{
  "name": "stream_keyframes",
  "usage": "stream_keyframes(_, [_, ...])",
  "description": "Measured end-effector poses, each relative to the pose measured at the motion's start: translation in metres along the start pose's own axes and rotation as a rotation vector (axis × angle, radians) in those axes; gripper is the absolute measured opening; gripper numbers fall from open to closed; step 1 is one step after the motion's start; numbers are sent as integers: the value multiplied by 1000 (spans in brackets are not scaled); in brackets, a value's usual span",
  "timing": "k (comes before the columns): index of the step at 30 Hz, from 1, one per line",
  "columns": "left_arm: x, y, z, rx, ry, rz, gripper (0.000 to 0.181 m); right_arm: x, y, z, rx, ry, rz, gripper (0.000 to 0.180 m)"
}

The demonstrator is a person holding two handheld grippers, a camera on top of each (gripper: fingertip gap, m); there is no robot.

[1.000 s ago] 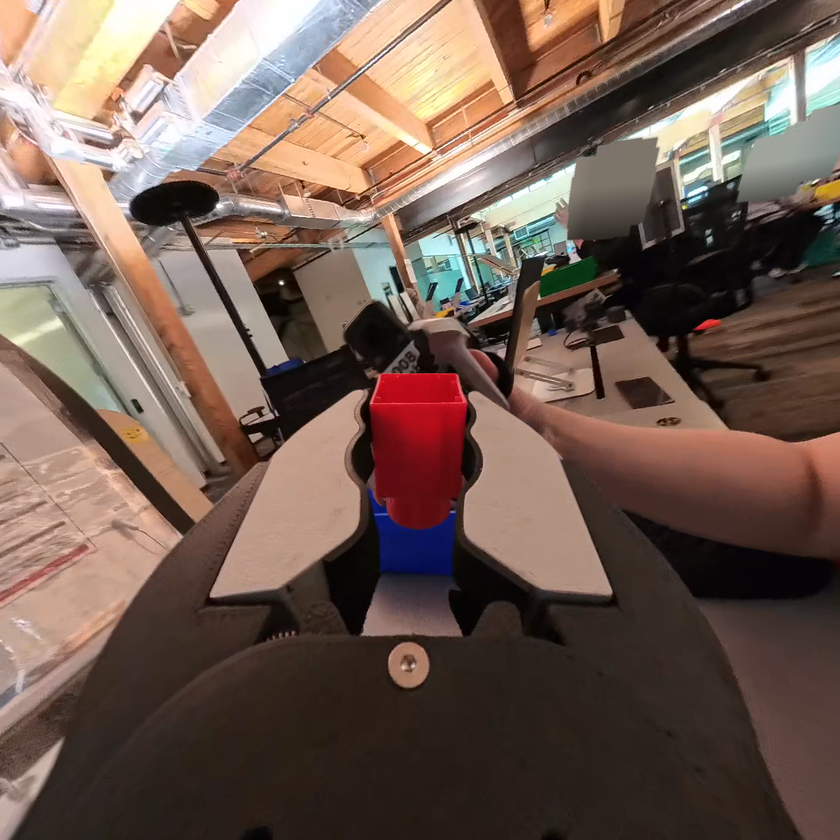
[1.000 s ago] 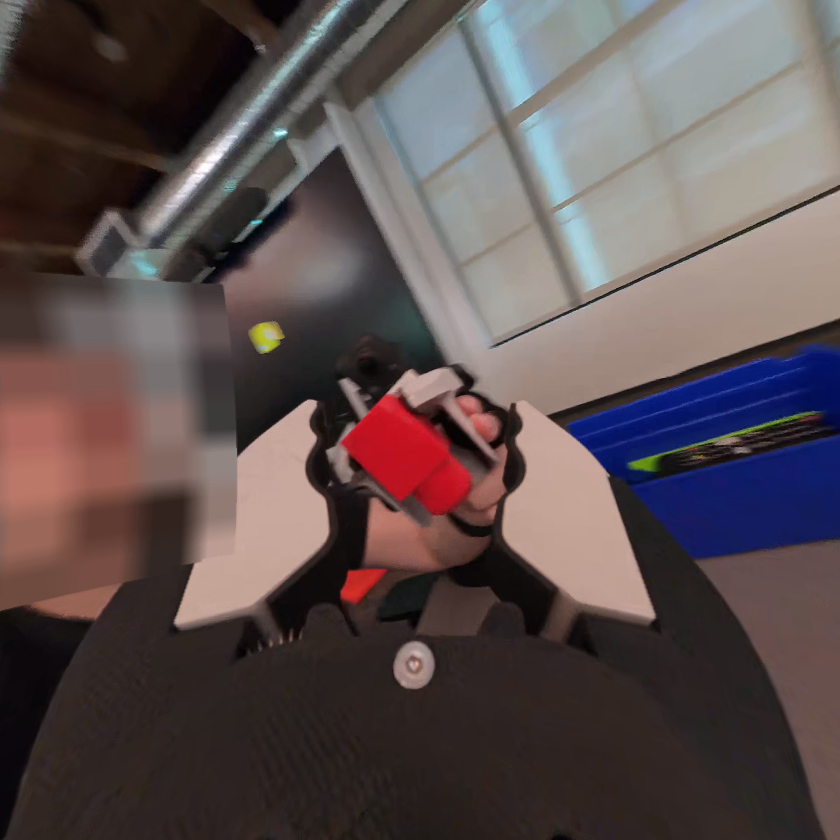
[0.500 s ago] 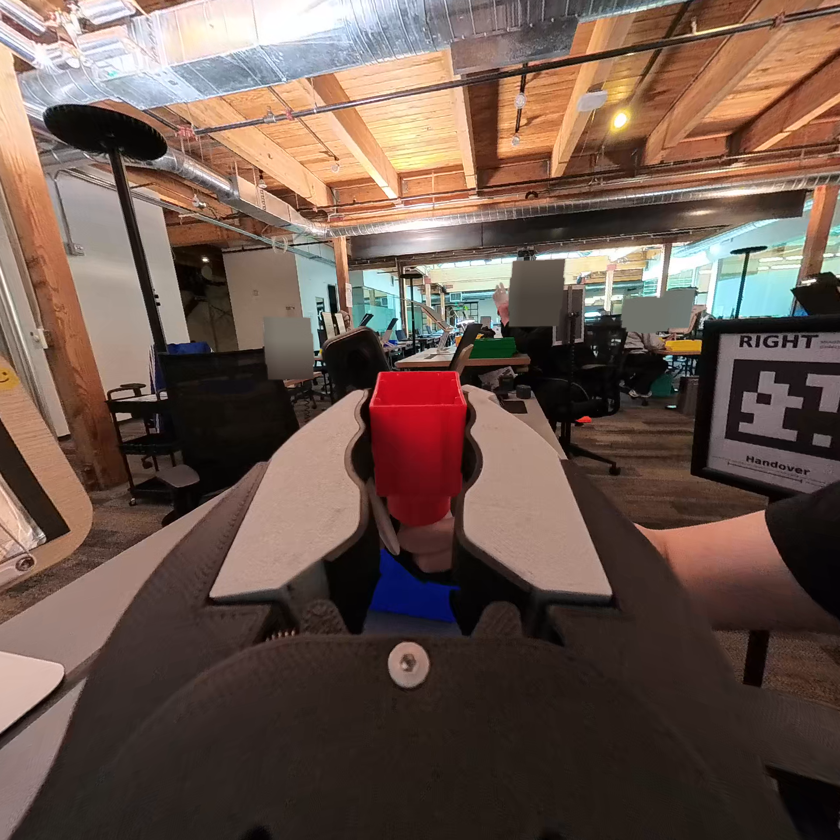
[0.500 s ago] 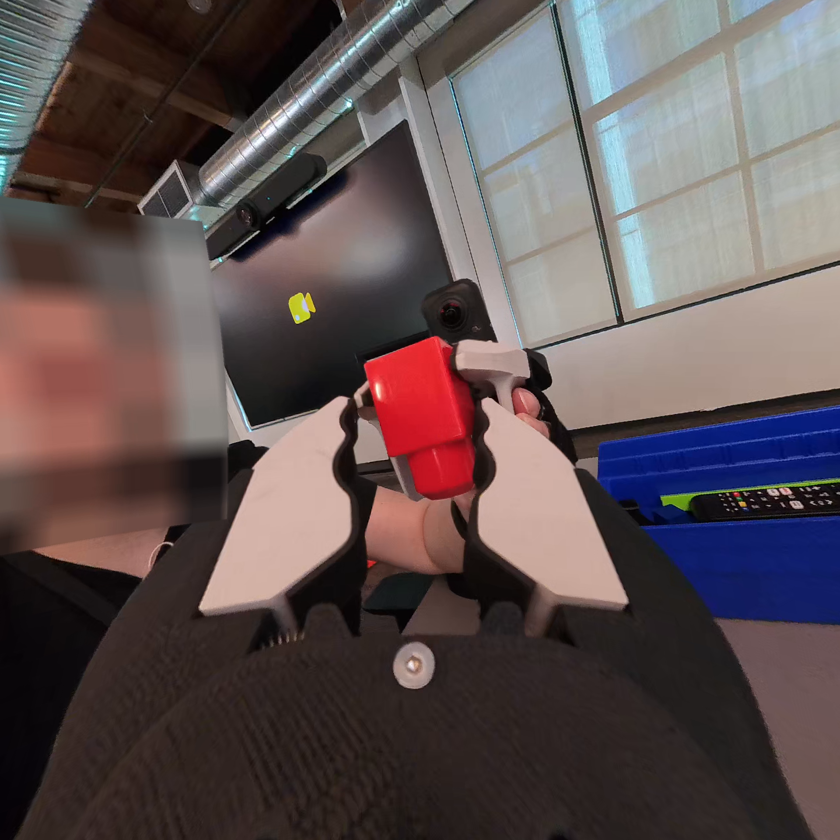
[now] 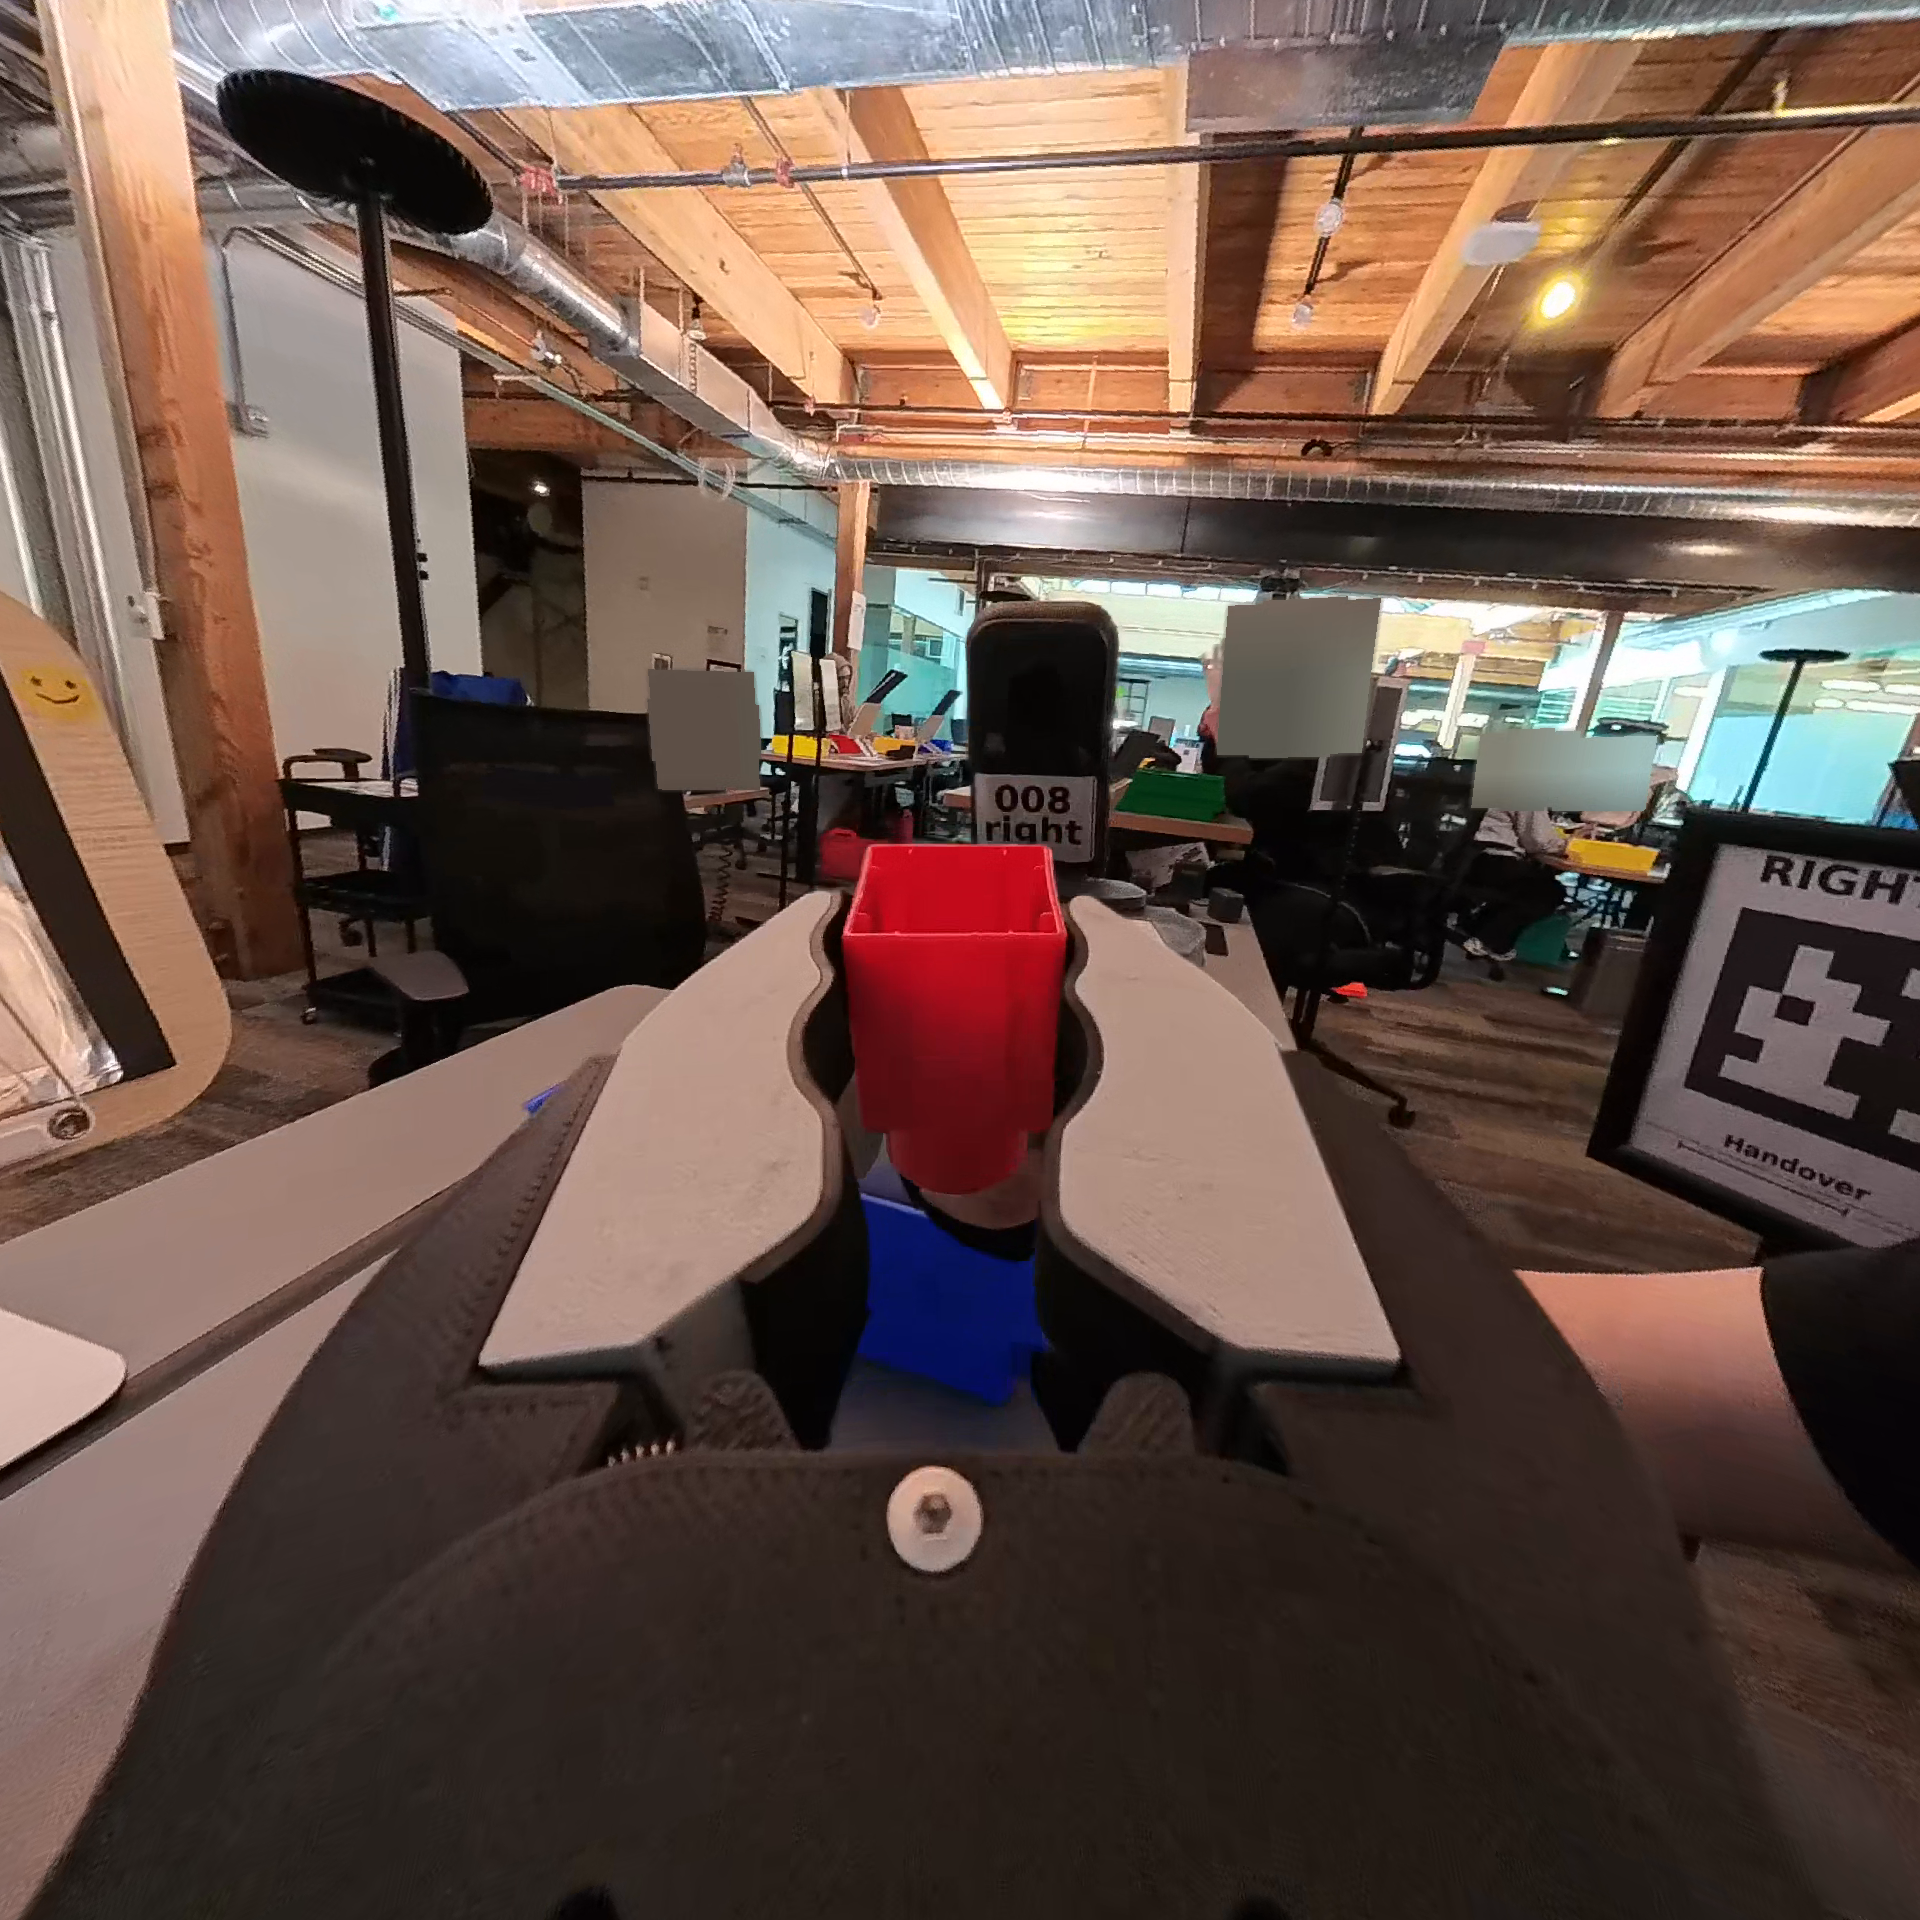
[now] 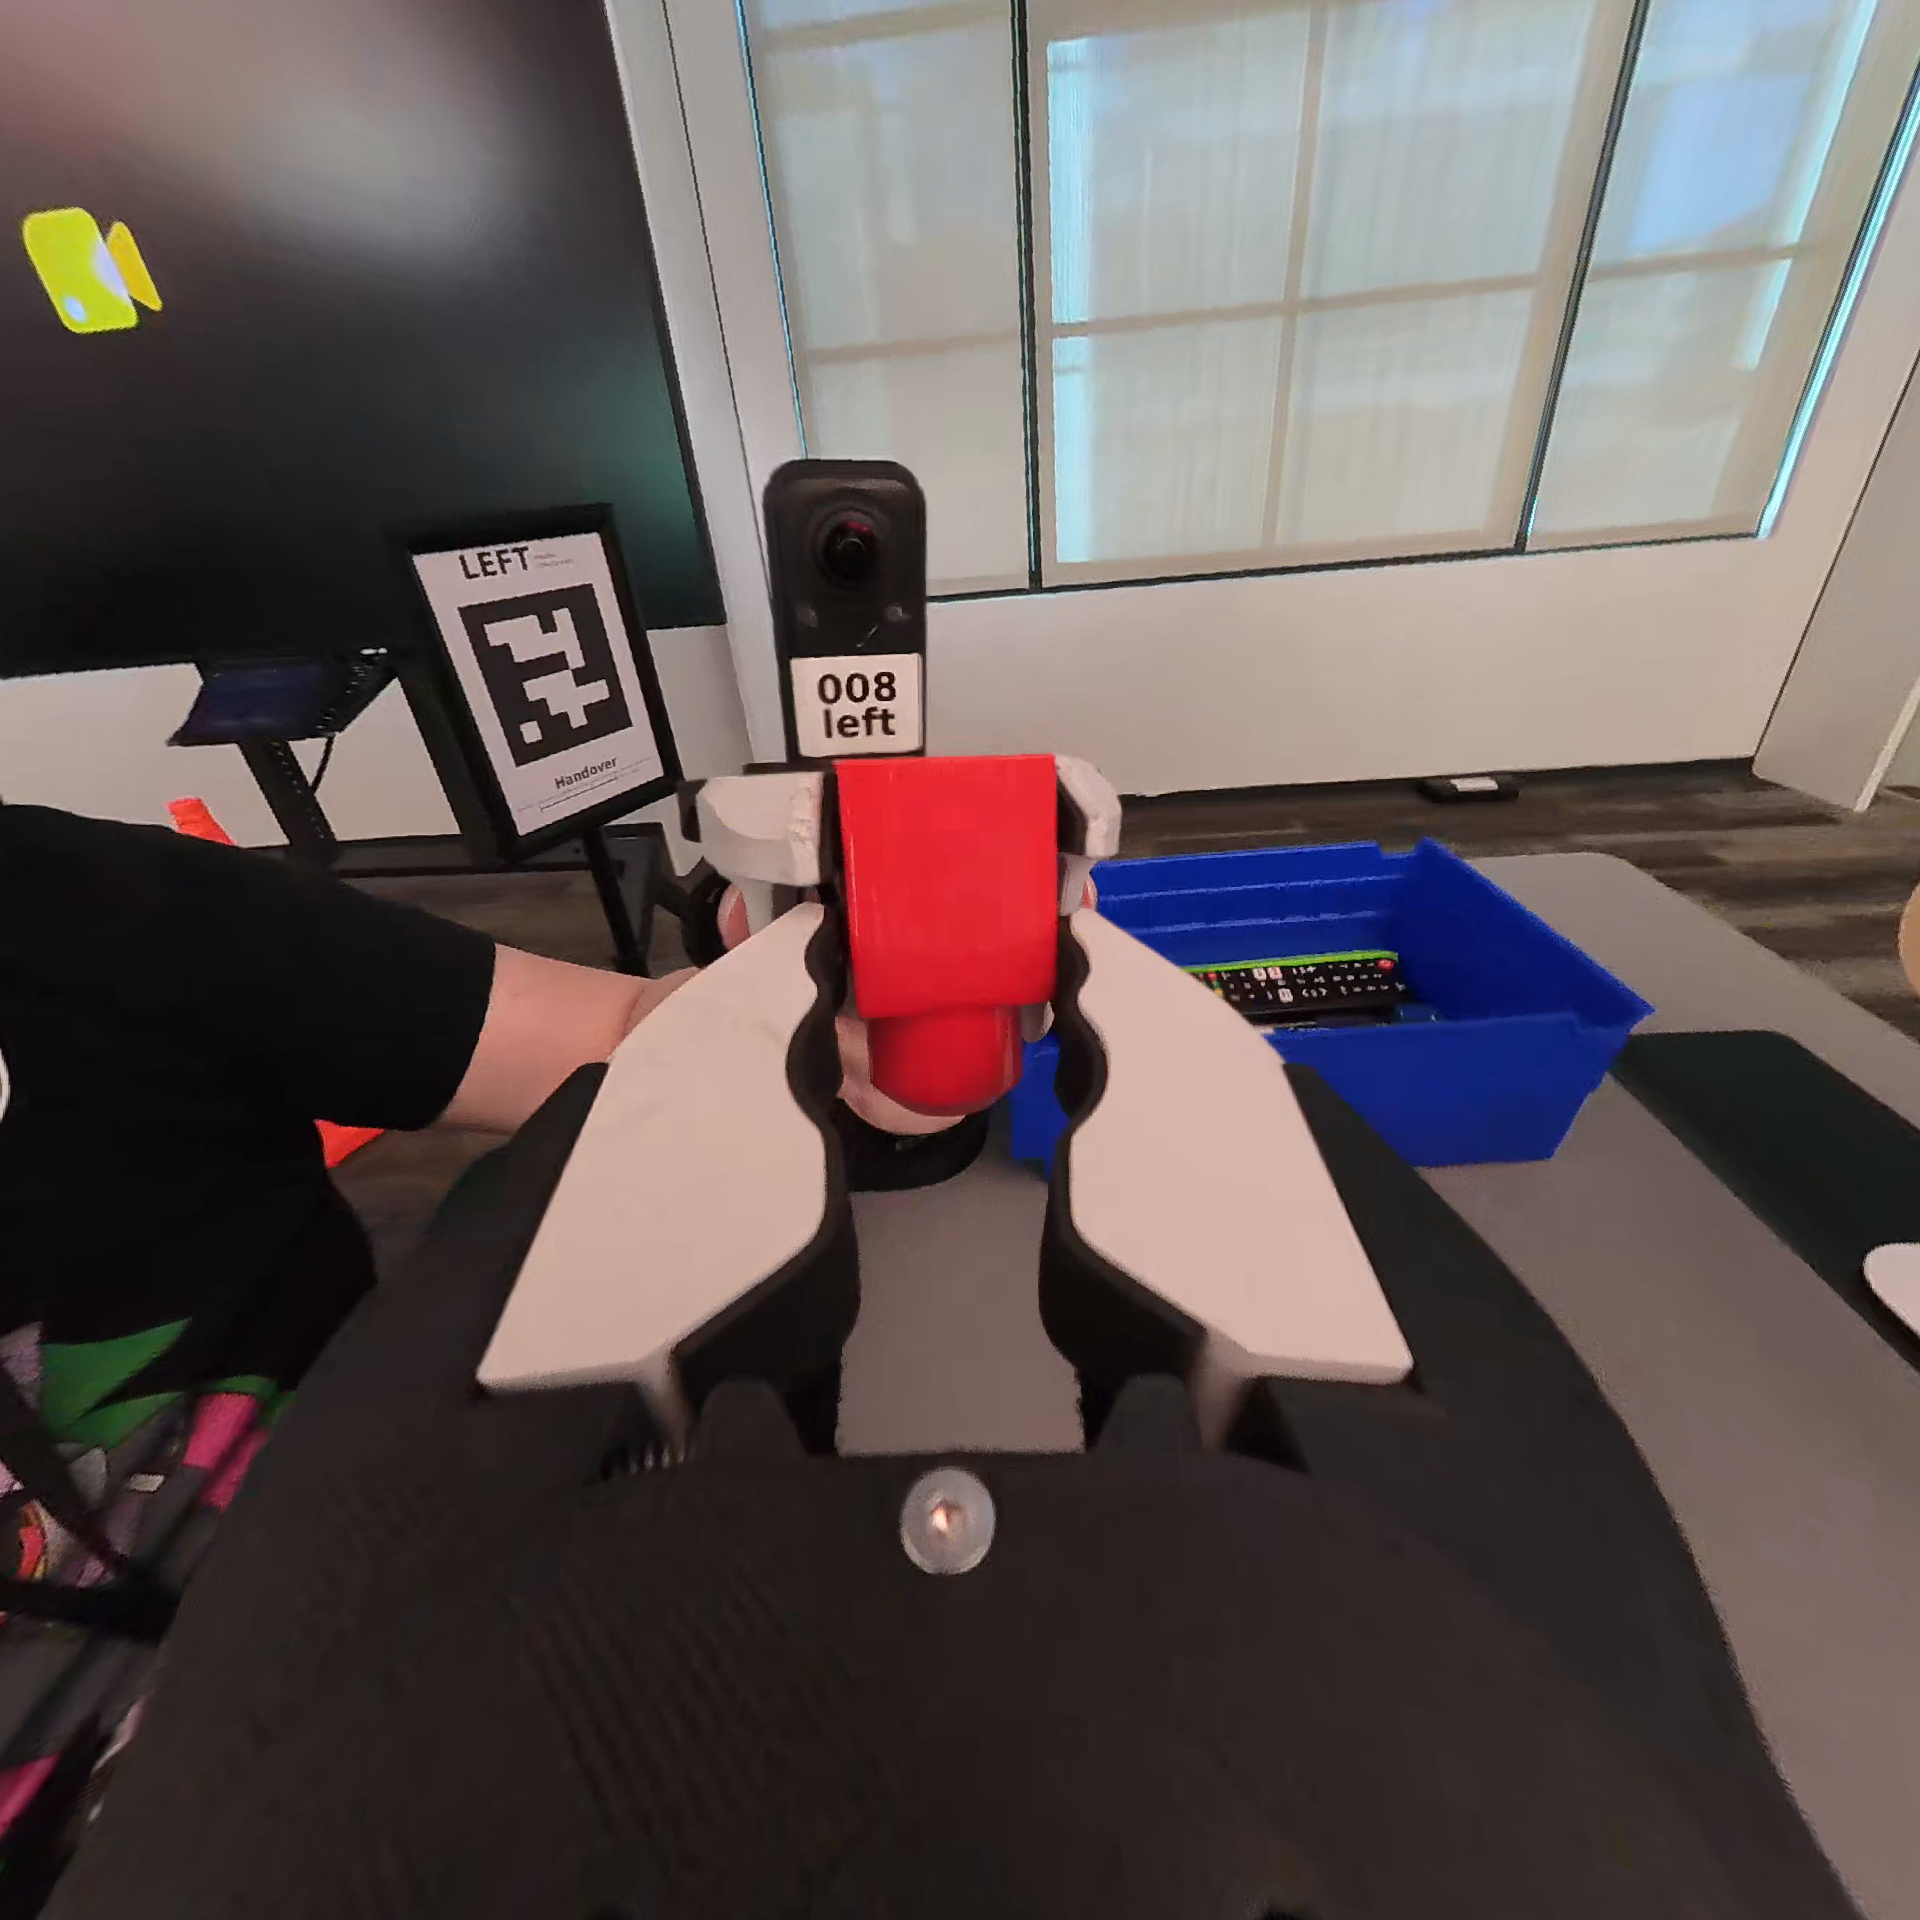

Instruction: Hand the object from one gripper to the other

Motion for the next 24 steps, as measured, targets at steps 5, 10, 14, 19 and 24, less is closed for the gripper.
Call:
stream_keyframes(5, [-6, 3, 1, -16, -40, 44, 36, 4, 5, 2, -55, 49, 10, 42])
stream_keyframes(10, [-9, -1, -2, -28, -25, 11, 36, 5, 2, 4, -83, 104, 16, 41])
stream_keyframes(14, [-15, -6, -7, -39, -65, 79, 42, 10, -1, 4, -114, 242, -93, 39])
stream_keyframes(19, [-16, -8, -9, -78, -53, 97, 44, 9, -4, 3, -177, 352, -262, 38])
stream_keyframes(24, [-28, -14, -16, -126, -186, 124, 46, 19, -16, -15, -344, 694, -692, 38])
Point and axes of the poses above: each gripper's, where its closed fingertips meet, z out along the fingers, y out of its underside, x = y × z across the jaws, the point moved 4 cm from there along -z, back along the fingers, and after that the axes turned 8 degrees about -z, right-handed, at the moved point
